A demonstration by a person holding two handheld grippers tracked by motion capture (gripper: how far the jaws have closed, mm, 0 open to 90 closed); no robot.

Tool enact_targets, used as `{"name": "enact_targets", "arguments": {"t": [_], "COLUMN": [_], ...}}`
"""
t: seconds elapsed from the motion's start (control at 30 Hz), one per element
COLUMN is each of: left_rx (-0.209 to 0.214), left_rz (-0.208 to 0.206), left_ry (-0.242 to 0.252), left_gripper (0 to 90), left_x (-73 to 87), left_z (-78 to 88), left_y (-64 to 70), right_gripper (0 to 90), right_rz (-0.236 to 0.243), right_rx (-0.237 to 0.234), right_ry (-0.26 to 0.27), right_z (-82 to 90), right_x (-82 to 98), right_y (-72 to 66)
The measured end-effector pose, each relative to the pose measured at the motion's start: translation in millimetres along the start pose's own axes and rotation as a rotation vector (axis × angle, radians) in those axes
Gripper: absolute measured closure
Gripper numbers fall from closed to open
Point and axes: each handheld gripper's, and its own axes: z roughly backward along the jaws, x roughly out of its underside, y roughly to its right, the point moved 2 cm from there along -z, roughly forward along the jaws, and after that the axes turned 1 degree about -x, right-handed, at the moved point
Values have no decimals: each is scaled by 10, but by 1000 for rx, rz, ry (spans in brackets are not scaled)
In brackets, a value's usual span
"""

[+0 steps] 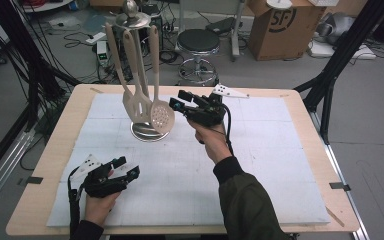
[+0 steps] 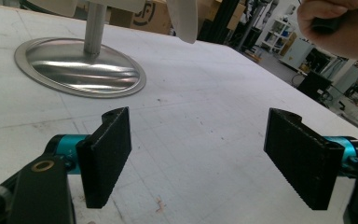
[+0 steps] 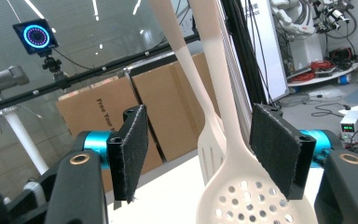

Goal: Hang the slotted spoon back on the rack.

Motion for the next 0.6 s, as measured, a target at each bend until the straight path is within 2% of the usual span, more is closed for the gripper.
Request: {"name": "enact_targets", "arguments": {"t": [0.2,0.6], "left_rx": [3,7], "left_rz": [-6,-5], "left_ry": [-4,-4], "left_gripper": [236,237], "left_x": [-7,-12], "left_z": [-31,-74], "left_y": [1,13], "right_gripper": [384,379], "right_rz": [16,-1], "right_rx": [0,22], "right_ry": [-2,0], "right_z": [85,263], "right_x": [10,83], "right_y": [-28,25]}}
